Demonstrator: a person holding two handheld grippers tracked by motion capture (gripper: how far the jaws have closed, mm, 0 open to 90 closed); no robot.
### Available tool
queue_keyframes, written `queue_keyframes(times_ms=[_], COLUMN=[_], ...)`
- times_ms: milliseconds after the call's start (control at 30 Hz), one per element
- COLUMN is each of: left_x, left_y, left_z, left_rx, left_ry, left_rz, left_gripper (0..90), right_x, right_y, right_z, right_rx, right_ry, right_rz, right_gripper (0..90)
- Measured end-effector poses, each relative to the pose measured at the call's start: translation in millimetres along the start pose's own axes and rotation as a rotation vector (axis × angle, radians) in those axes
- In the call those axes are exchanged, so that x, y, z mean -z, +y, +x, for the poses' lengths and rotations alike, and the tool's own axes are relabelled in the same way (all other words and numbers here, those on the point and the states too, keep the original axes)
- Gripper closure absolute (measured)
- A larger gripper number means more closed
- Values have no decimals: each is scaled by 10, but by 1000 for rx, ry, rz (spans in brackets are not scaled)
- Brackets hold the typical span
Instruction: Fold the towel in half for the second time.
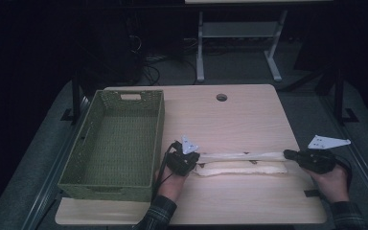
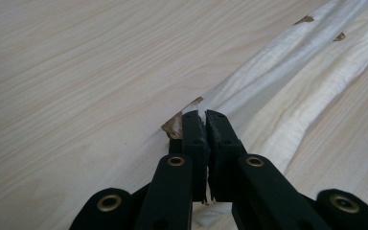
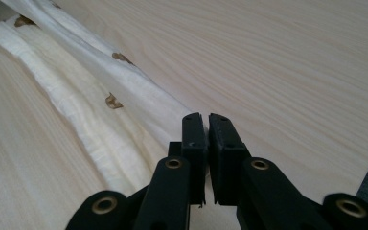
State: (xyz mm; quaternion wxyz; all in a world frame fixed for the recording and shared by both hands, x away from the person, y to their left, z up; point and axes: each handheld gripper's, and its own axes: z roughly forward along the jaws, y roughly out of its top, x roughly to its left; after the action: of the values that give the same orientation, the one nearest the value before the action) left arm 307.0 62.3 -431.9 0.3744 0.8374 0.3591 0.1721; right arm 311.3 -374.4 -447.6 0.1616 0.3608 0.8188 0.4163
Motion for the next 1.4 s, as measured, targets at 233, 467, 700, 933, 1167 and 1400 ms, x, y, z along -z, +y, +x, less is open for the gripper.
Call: queue_keyframes(times_ms=[233, 467, 700, 933, 1167, 1400], left_x=[29, 4, -29, 41, 95, -62], left_y=[-35, -83, -89, -30, 84, 32], left_z=[-48, -92, -123, -140, -118, -120], left_rx=[-5, -18, -27, -19, -33, -34], left_ry=[-11, -14, -28, -43, -64, -112], left_rz=[13, 45, 62, 22, -16, 34], left_gripper=[868, 865, 859, 751, 730, 688], right_x=[81, 104, 110, 183, 176, 51], right_y=[-57, -116, -172, -116, -54, -138], right_z=[81, 157, 176, 192, 211, 282], right_rx=[6, 15, 9, -3, -9, 0], right_ry=[1, 16, 25, 42, 68, 112], right_rz=[1, 29, 54, 12, -2, 89], right_gripper=[853, 849, 840, 742, 846, 881])
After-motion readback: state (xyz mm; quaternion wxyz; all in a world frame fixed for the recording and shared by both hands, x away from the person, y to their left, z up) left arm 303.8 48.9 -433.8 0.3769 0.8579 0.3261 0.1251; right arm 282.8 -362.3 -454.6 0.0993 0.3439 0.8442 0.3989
